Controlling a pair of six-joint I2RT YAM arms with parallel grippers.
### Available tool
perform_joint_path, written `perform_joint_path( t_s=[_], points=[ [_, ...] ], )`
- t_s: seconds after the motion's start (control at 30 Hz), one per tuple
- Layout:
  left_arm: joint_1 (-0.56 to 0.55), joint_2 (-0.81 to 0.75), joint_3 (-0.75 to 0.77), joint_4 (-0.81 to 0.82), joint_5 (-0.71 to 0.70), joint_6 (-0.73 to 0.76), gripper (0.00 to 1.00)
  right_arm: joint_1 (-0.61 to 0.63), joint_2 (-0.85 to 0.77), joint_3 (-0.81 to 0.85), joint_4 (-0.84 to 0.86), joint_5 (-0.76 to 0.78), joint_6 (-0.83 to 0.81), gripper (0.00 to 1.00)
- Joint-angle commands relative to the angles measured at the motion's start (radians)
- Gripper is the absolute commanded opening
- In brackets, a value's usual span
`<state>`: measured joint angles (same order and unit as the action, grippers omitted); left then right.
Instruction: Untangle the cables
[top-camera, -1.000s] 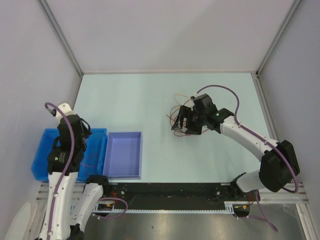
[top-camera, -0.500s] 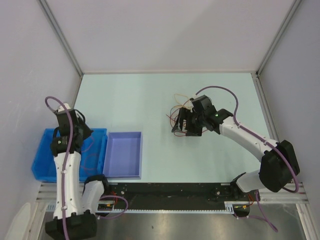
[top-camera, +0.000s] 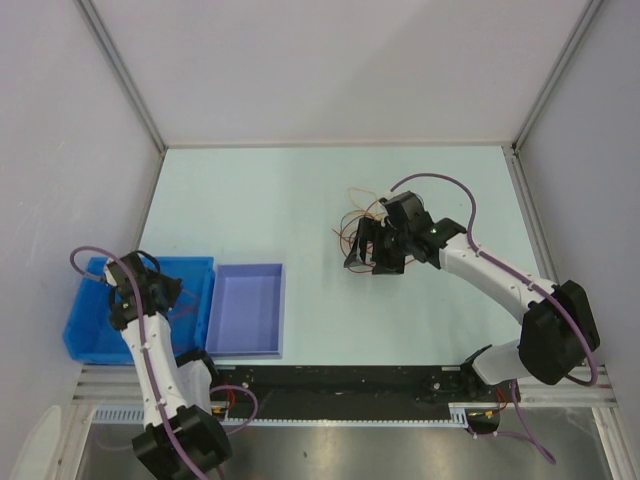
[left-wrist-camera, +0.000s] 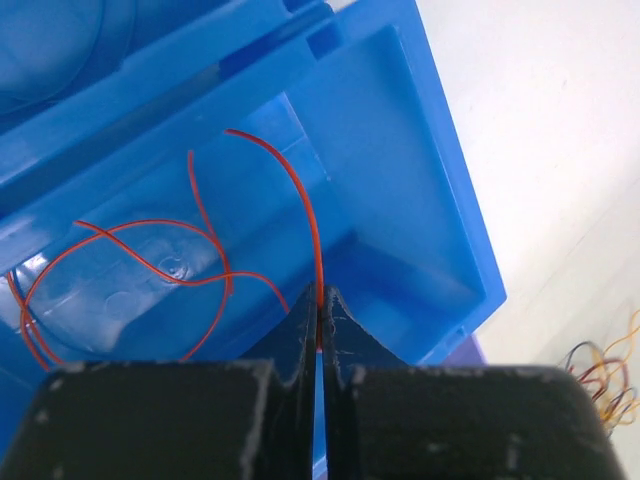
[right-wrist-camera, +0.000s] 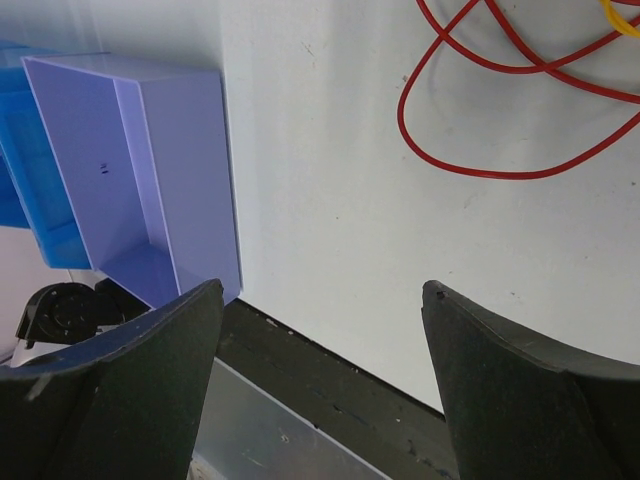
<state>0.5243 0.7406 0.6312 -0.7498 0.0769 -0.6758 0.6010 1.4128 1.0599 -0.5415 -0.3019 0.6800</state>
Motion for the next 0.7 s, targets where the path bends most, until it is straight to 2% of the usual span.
perform_joint_path(
  t_s=[0.0,0.13,0.17,0.23,0.27,0.33,0.37,0.57,0.67],
  points=[
    [0.026,-0.058,-0.048,0.09,-0.02,-0.094,0.02,0.009,-0.012,-0.003,0.014,-0.017,0.024,0.84],
    [0.028,-0.038,-0.06,0.11,-0.022,-0.096,0.05,0.025,-0.005,-0.003,0.018,0.001,0.046,0.84],
    [0.028,-0.038,-0.061,0.115,-0.005,-0.096,0.15,0.029,-0.005,-0.003,0.02,0.003,0.049,0.84],
    [0.028,-0.044,-0.061,0.151,0.05,-0.079,0.46,0.043,0.008,-0.003,0.031,0.007,0.059,0.84],
    [0.028,-0.049,-0.057,0.156,0.085,-0.082,0.75,0.046,0.012,-0.003,0.035,0.006,0.062,0.84],
    [0.028,-0.064,-0.051,0.167,0.103,-0.094,0.96,0.054,0.024,-0.003,0.052,0.0,0.073,0.84],
    [0.026,-0.087,-0.051,0.168,0.106,-0.1,1.0,0.057,0.028,-0.003,0.063,-0.003,0.076,0.84],
    [0.025,-0.155,-0.03,0.179,0.15,-0.088,1.0,0.057,0.038,-0.001,0.08,-0.006,0.078,0.84],
    [-0.012,-0.158,0.002,0.188,0.158,-0.071,1.0,0.052,0.038,0.0,0.077,-0.008,0.073,0.84]
  ],
)
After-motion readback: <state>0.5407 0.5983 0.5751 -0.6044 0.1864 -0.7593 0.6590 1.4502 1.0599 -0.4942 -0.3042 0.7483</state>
